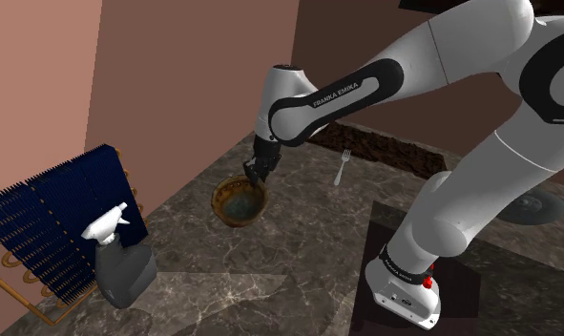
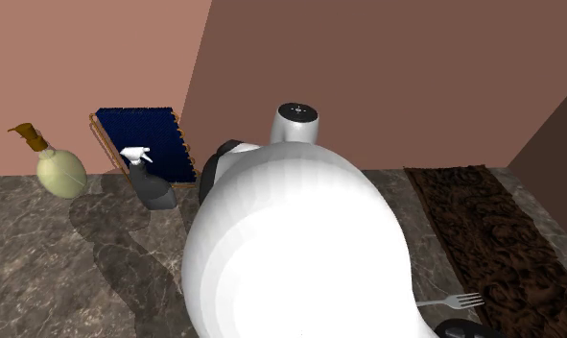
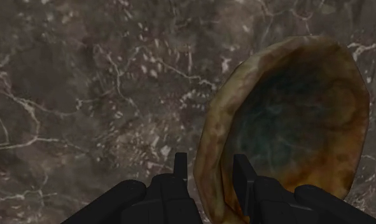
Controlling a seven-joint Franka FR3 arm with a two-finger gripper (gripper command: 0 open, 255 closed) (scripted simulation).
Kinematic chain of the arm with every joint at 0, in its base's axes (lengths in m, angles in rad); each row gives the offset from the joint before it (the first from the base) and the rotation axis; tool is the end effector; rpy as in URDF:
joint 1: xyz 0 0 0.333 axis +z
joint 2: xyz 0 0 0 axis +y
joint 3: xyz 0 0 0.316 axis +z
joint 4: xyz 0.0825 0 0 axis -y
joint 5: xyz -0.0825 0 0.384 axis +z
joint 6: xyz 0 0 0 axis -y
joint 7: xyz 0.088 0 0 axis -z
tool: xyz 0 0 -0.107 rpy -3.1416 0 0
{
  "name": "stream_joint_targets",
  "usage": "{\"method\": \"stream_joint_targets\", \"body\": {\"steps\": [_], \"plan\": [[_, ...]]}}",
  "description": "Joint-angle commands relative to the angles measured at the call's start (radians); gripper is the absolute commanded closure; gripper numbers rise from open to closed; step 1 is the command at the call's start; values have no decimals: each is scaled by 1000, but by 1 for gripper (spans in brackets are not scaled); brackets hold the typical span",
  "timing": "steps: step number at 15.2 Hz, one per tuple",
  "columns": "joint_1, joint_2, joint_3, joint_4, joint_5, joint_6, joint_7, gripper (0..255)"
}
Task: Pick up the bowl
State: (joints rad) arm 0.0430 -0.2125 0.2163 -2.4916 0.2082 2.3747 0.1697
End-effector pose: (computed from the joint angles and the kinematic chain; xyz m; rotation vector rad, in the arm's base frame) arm 0.4417 0.1191 0.3719 -3.0154 0.0851 -0.1045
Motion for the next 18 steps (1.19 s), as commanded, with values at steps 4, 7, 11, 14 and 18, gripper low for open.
{"method": "stream_joint_targets", "body": {"steps": [4,7,11,14,18], "plan": [[0,1,0,0,0,0,0,255],[0,-11,-1,3,0,-15,0,255],[-2,-43,-5,31,-3,-75,5,255],[-3,-64,-8,54,-6,-119,9,255],[-4,-89,-12,87,-9,-177,14,255]]}}
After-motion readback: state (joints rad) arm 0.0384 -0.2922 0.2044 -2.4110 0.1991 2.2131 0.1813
